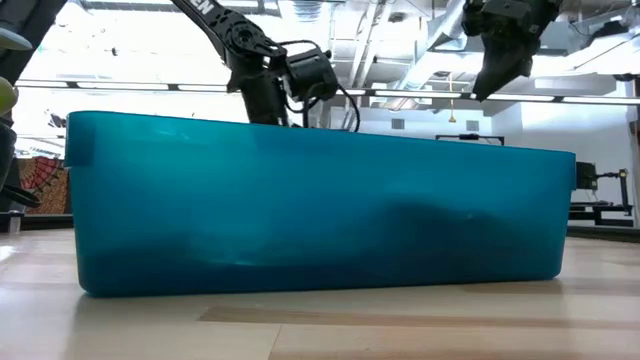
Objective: Sort popcorn bags into baskets
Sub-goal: Put the popcorn bag into the blue bin
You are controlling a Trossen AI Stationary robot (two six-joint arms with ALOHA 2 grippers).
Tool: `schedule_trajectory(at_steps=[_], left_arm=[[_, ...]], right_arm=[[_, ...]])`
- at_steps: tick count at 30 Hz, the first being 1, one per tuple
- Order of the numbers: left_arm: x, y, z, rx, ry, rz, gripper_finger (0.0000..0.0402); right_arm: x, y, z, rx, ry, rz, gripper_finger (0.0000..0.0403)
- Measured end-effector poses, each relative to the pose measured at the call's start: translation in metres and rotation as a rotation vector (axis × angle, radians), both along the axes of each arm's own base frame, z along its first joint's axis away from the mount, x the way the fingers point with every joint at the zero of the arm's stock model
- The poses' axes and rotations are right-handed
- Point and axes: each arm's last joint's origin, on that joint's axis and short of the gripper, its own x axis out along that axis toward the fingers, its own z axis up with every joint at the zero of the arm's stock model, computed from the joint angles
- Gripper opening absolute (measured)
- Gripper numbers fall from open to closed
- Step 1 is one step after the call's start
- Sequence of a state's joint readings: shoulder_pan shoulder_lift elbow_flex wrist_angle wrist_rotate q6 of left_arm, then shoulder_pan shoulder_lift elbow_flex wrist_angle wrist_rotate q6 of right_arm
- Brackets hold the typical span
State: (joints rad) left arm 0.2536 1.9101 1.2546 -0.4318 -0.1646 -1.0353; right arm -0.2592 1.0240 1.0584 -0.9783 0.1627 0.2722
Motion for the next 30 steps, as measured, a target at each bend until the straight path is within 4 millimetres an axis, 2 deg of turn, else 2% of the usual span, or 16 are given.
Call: schedule_trajectory(at_steps=[5, 10, 18, 22, 30], left_arm=[[0.000, -0.002, -0.006, -0.014, -0.014, 0.039, 0.0309], [-0.010, -0.005, -0.023, -0.083, -0.043, 0.107, 0.0309], [-0.011, -0.006, -0.037, -0.124, -0.211, 0.130, 0.0298], [-0.017, -0.006, -0.044, -0.142, -0.210, 0.173, 0.0247], [-0.023, 0.001, -0.051, -0.119, -0.256, 0.237, 0.0083]], right_arm=[[-0.004, 0.002, 0.002, -0.002, -0.006, 0.006, 0.0157], [-0.005, 0.002, 0.003, -0.011, -0.013, 0.012, 0.0153], [-0.004, 0.002, 0.004, -0.020, -0.021, 0.016, 0.0140], [-0.002, 0.001, 0.005, -0.025, -0.042, 0.016, 0.0135], [-0.002, 0.001, 0.005, -0.013, -0.050, -0.002, 0.0134]])
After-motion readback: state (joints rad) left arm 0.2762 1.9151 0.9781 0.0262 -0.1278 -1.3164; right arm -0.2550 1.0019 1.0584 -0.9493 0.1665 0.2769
